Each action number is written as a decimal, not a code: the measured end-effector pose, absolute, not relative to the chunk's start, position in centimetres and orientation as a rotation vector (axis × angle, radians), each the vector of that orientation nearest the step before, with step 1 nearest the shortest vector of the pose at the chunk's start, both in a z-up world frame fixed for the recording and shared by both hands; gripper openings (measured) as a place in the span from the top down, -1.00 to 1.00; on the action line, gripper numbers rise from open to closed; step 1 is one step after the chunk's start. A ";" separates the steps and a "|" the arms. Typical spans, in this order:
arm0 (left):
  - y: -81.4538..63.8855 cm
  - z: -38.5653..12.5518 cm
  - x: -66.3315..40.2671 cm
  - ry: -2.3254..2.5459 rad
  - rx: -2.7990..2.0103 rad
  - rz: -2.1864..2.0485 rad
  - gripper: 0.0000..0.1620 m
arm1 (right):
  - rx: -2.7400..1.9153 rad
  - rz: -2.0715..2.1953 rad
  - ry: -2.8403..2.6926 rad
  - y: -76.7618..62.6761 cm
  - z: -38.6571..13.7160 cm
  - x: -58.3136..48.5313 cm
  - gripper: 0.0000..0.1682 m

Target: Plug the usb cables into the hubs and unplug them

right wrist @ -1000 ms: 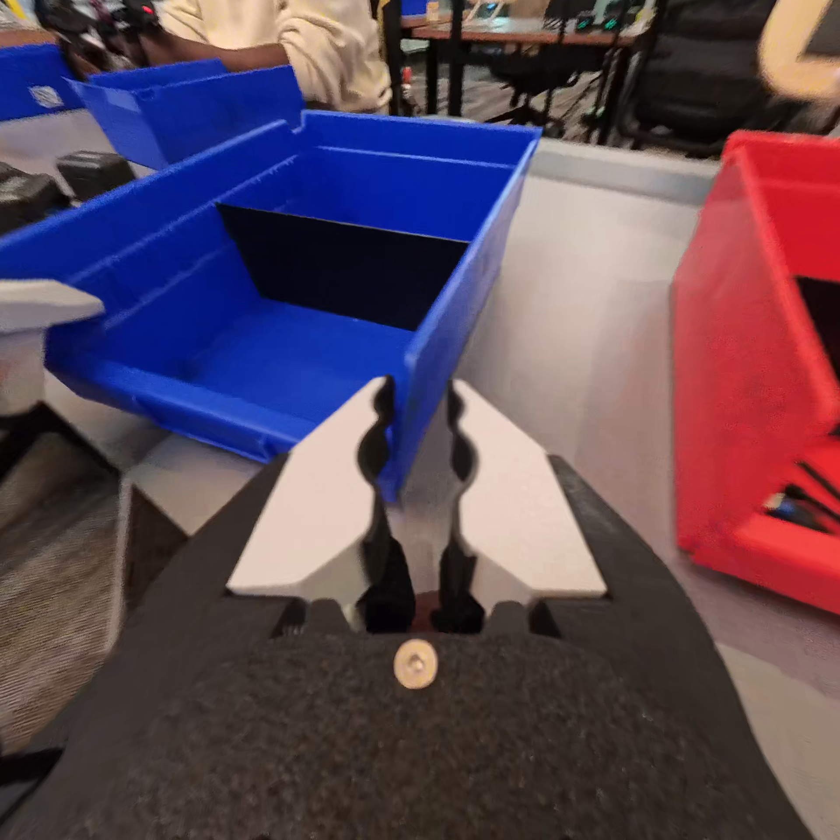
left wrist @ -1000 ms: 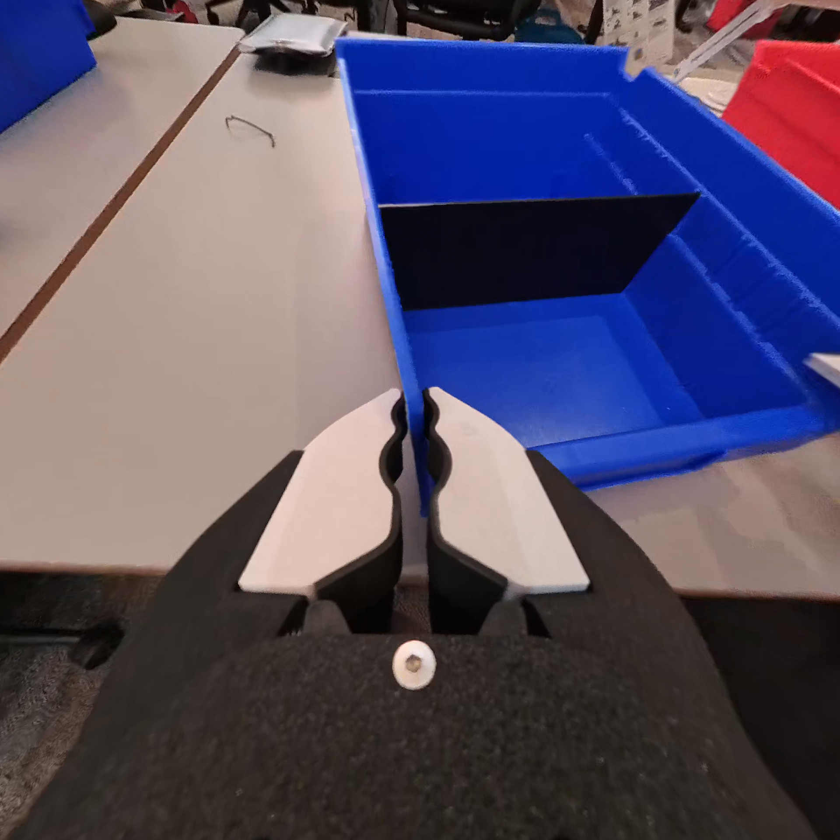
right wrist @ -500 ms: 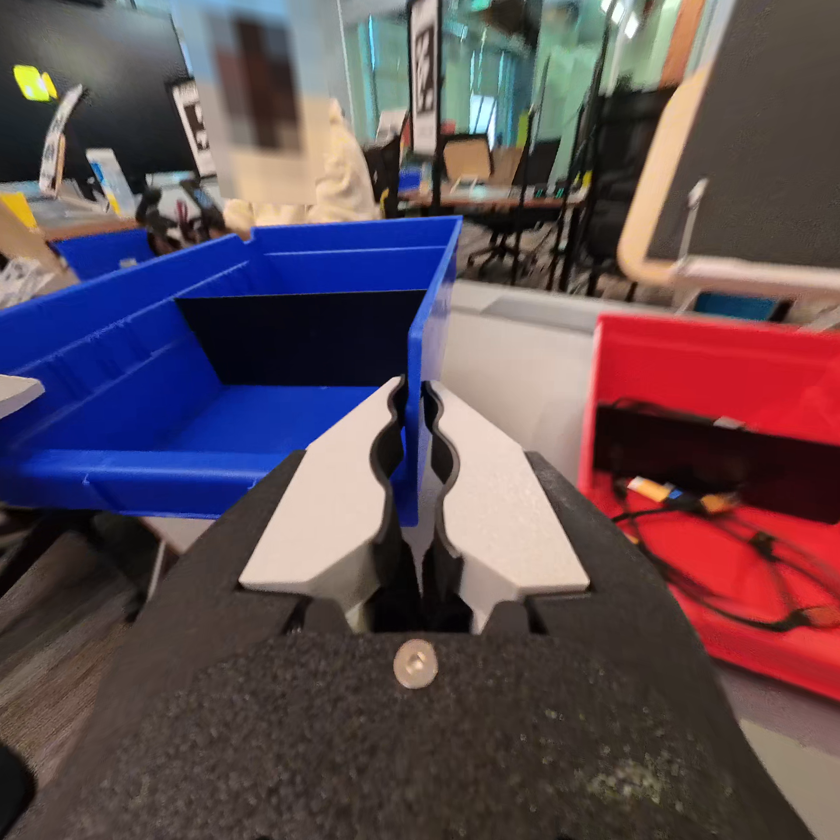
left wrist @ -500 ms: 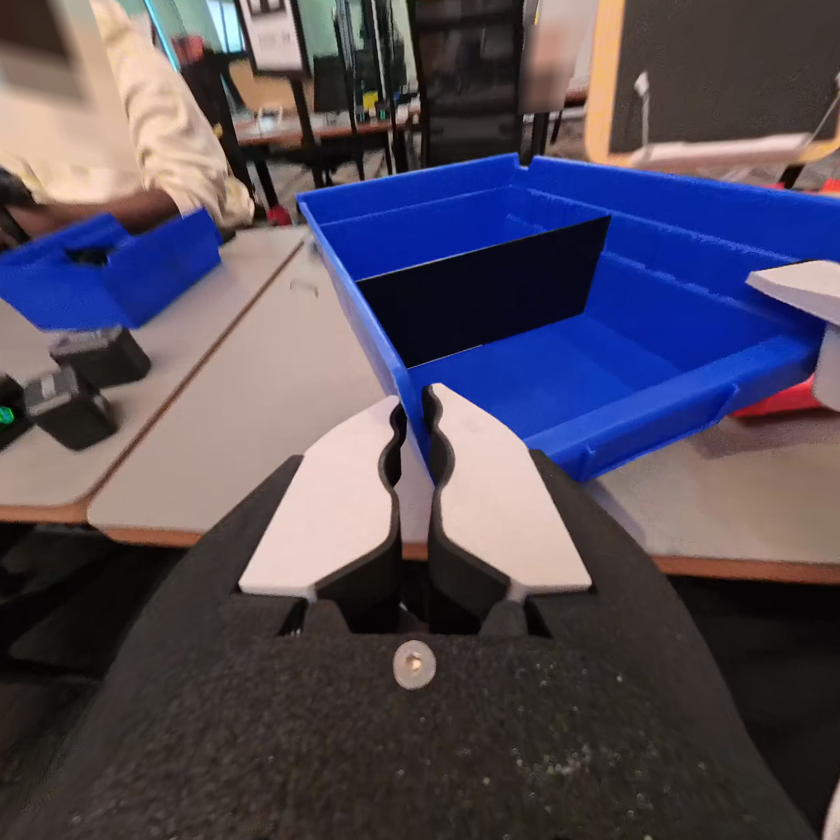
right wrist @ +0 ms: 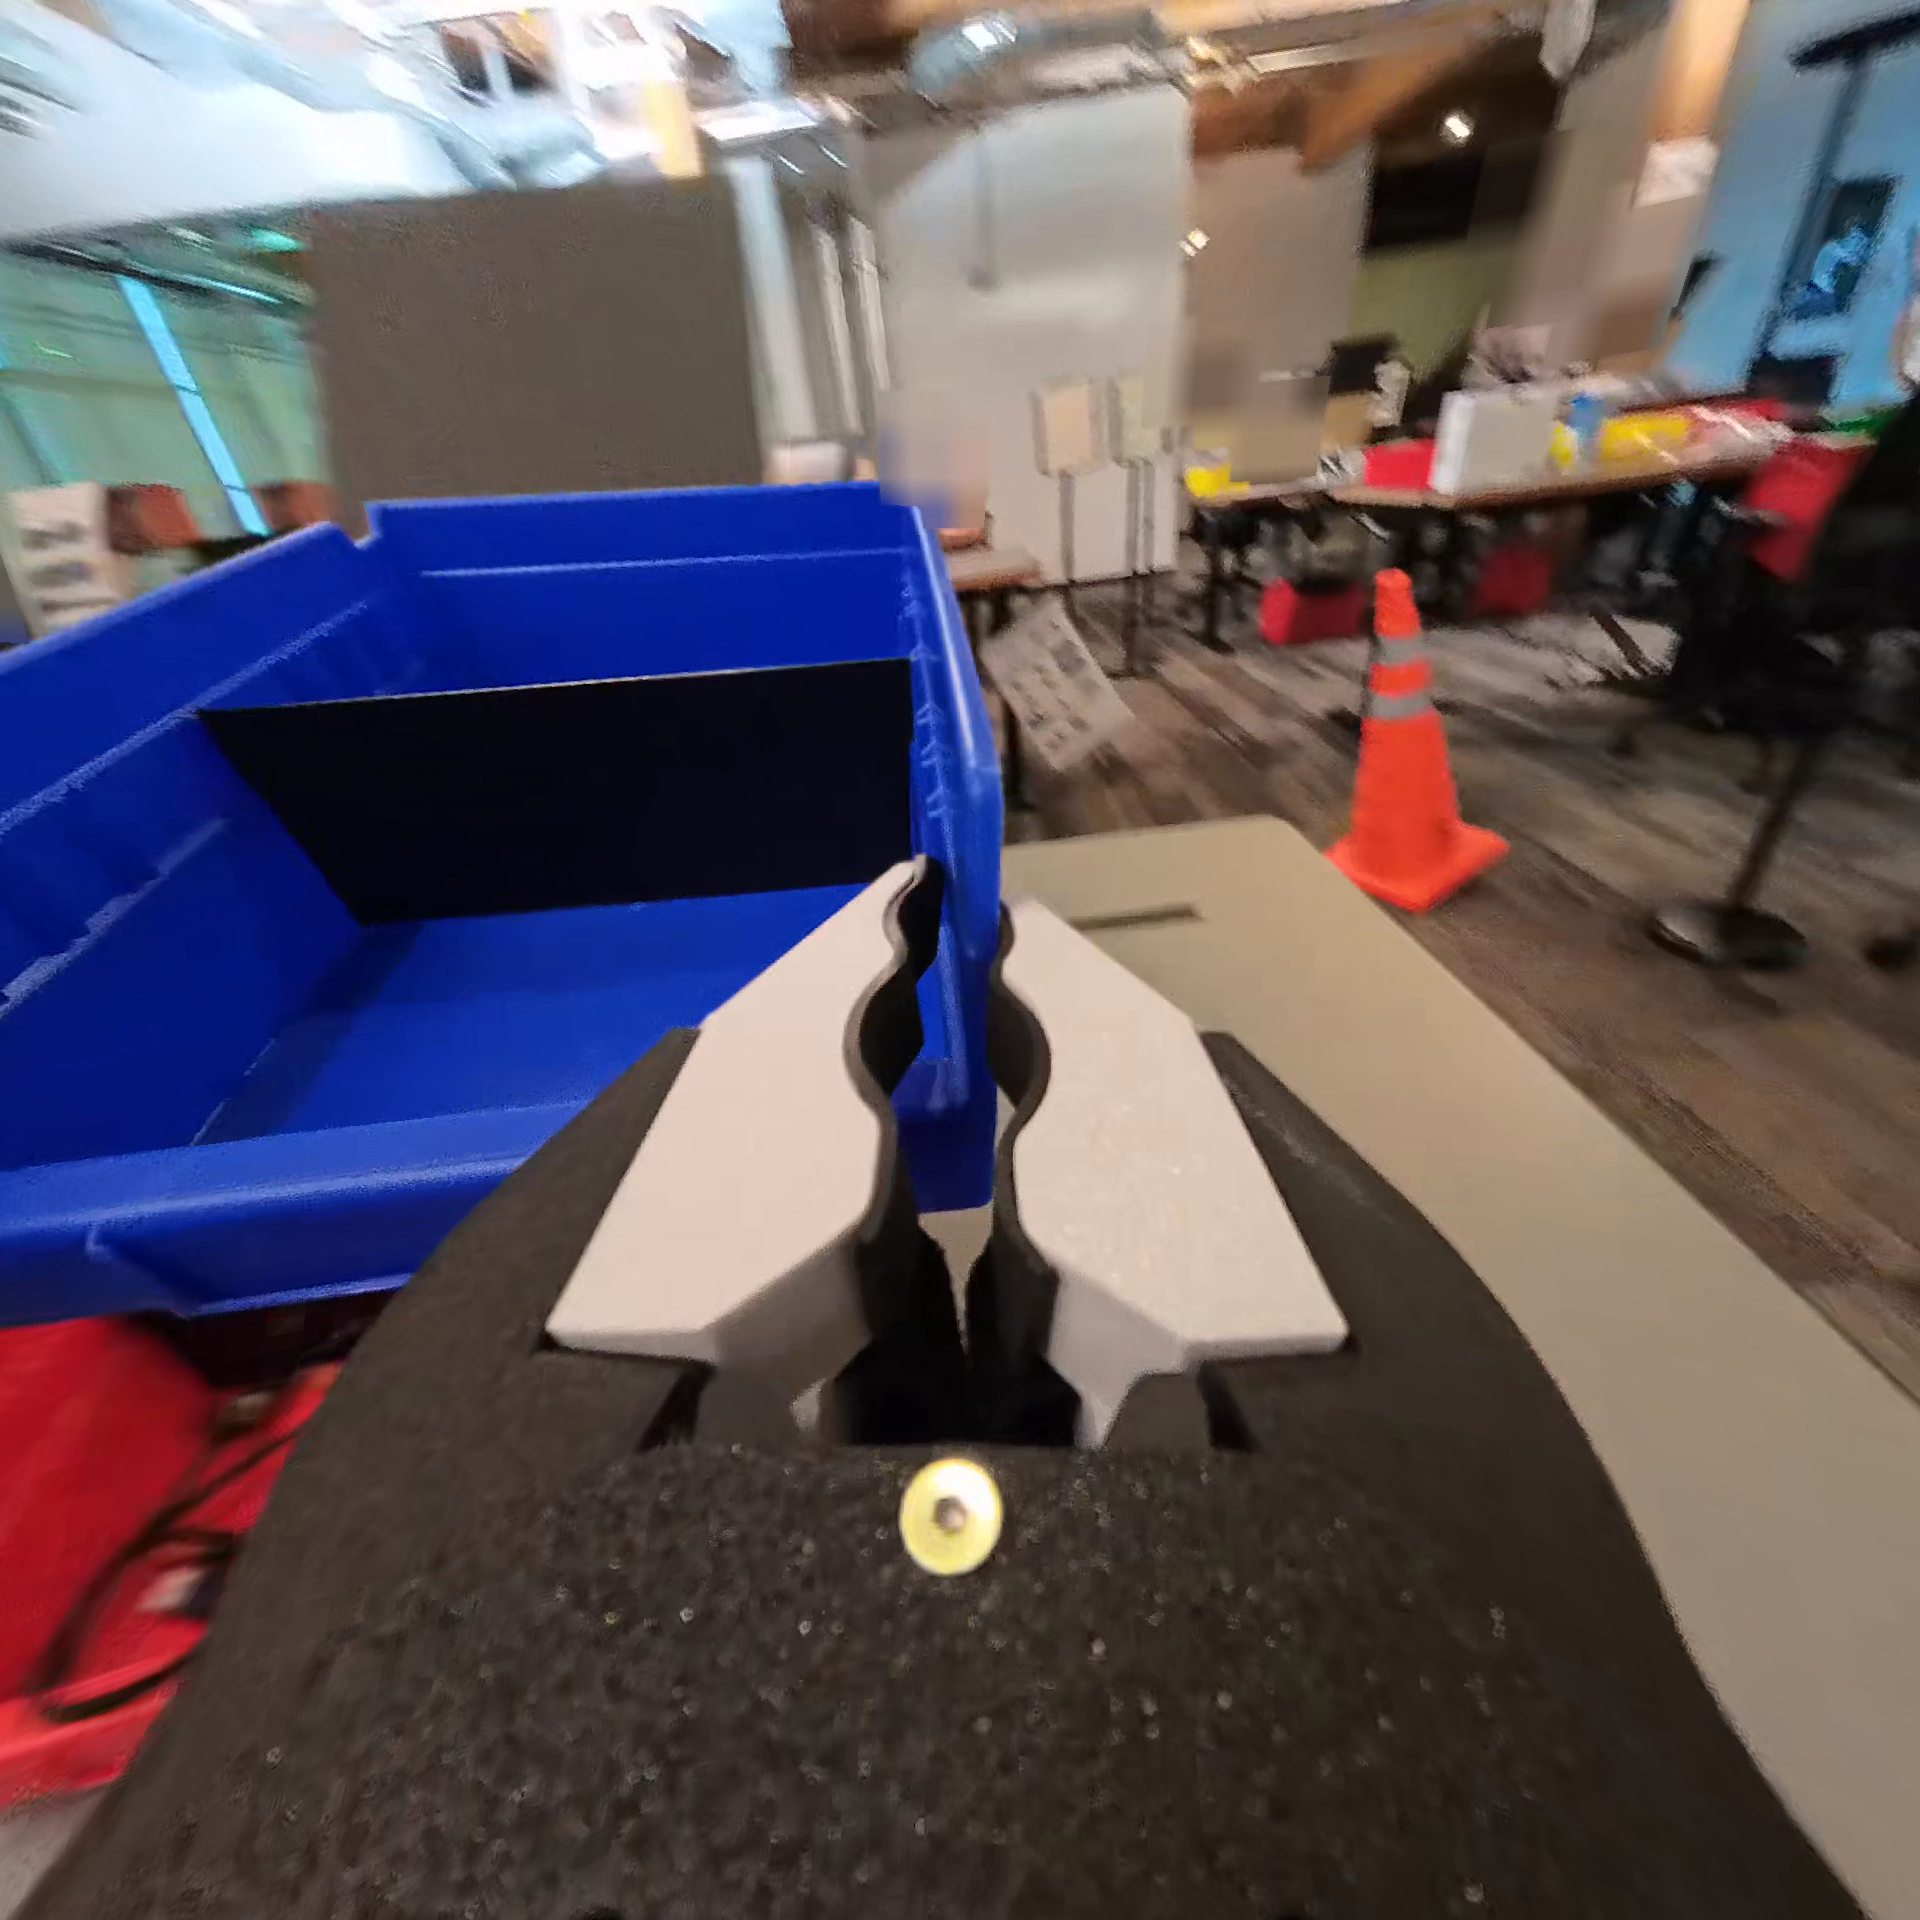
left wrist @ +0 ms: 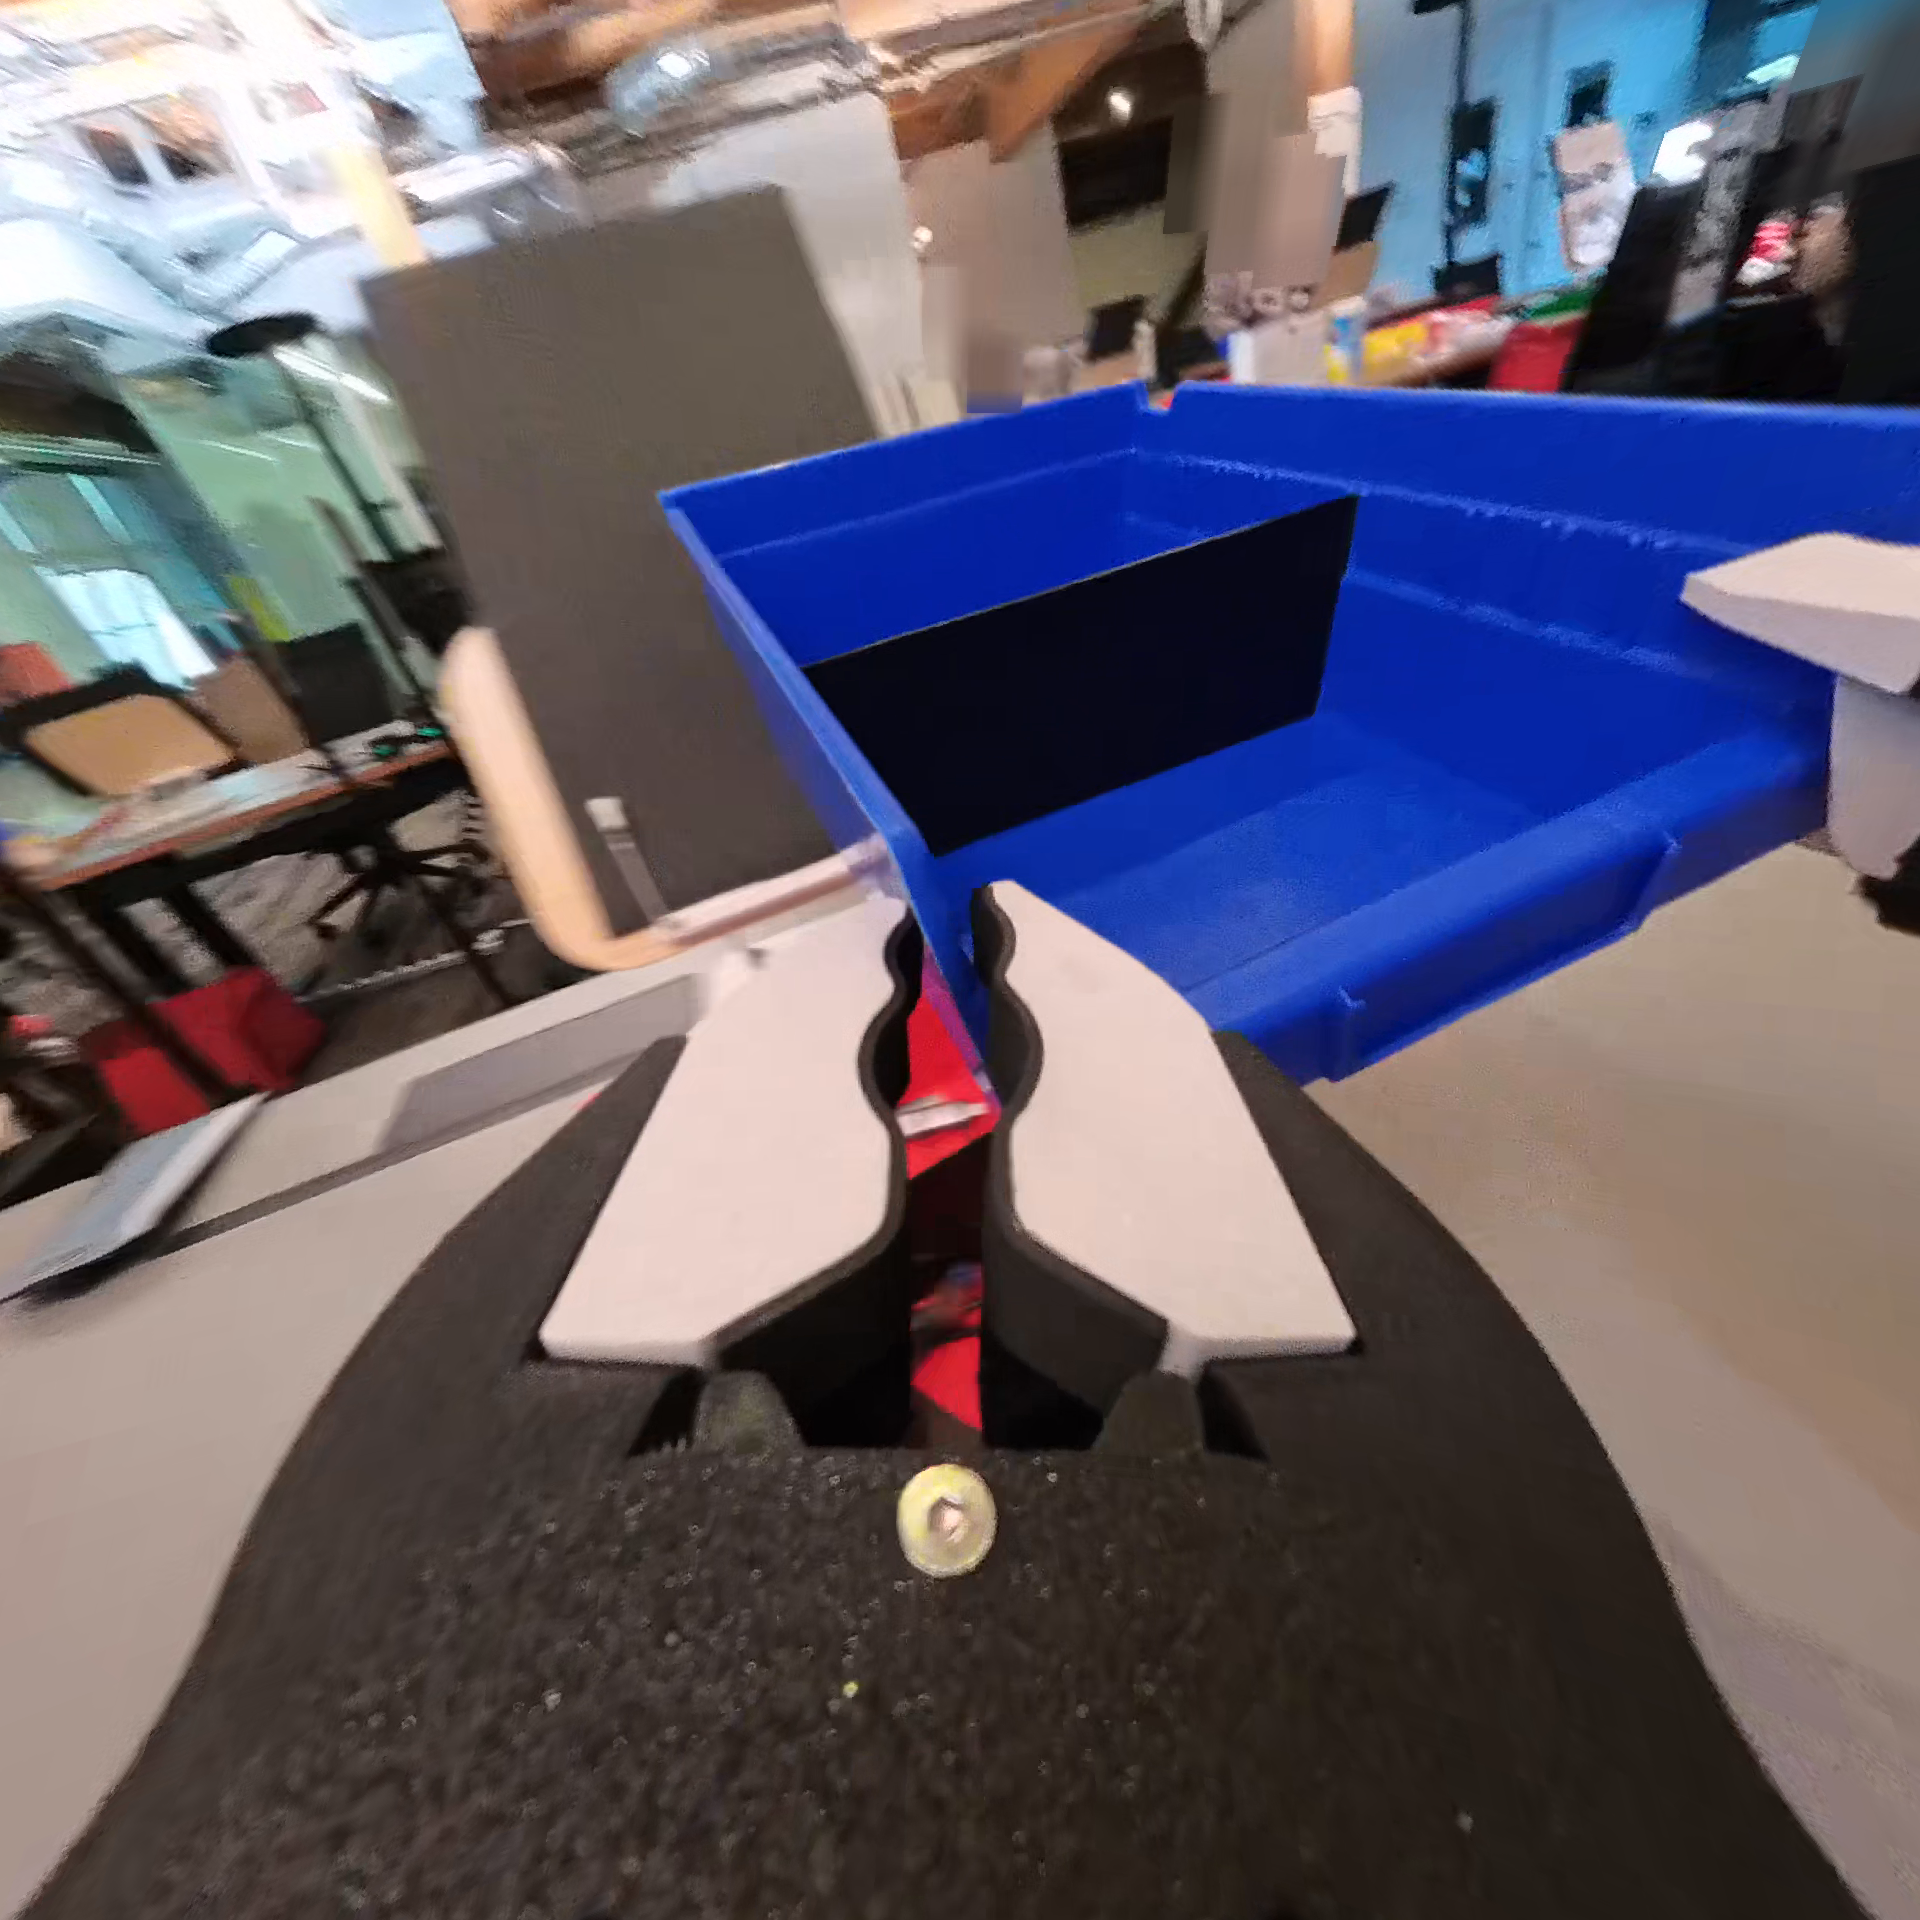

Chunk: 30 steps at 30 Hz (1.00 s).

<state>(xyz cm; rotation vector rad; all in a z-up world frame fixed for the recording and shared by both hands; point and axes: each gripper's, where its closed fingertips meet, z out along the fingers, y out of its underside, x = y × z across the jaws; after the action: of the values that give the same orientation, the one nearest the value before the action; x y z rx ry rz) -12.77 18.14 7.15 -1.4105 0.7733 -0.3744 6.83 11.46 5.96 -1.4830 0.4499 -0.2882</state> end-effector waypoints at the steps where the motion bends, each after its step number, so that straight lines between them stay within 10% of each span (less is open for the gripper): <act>1: 17.9 5.9 -9.3 0.805 -1.435 -0.389 0.90 | -1.499 -0.297 0.487 10.6 4.6 10.0 0.97; 7: 15.7 -4.7 4.7 0.905 -1.572 -0.419 0.91 | -1.721 -0.197 0.613 7.2 -6.8 22.2 0.96; 20: 17.7 -12.7 5.0 0.883 -1.764 -0.453 0.90 | -1.959 -0.295 0.540 10.2 -13.5 23.0 0.94; 30: 11.6 -6.4 -0.3 0.974 -1.602 -0.696 0.66 | -1.823 -0.371 0.563 7.7 -10.1 23.0 0.65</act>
<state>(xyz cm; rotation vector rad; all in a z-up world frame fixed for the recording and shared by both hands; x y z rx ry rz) -0.33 11.65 -6.42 -1.6021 0.9737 -0.6956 23.02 7.70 -10.10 -1.8230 0.5632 -0.3711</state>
